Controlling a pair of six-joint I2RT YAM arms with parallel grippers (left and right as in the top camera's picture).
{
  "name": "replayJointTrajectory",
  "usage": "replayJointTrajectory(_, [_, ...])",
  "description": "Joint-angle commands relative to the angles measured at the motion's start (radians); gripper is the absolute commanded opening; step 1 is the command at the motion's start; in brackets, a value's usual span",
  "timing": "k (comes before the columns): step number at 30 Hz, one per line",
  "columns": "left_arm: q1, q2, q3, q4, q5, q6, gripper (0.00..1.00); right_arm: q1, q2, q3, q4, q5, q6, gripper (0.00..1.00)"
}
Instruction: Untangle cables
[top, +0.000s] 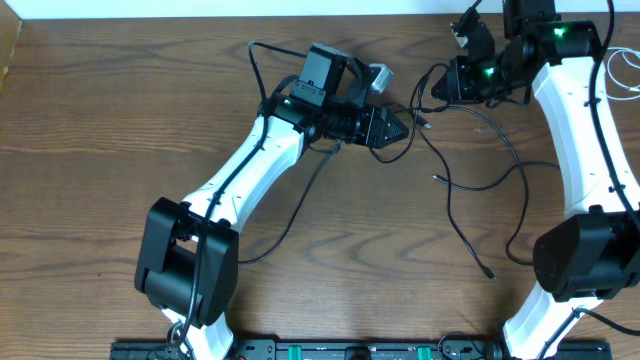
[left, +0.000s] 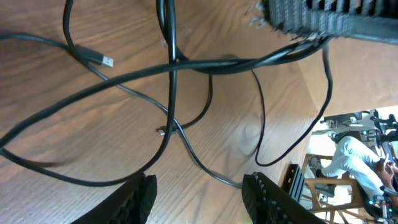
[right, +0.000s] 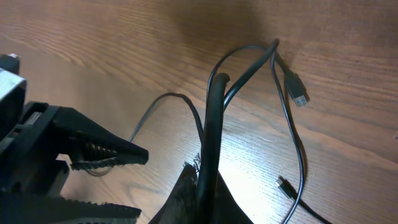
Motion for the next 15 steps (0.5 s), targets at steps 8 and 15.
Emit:
replayJointTrajectory(8, [-0.106,0.096,0.019,0.105,-0.072,-0.071,0.5,-0.006,-0.003,0.003,-0.003,-0.011,-0.008,0.01])
replayJointTrajectory(15, [-0.132,0.142,0.019,0.147,-0.313,-0.17,0.5,-0.006,-0.003,0.003,-0.012,-0.01,-0.008,0.01])
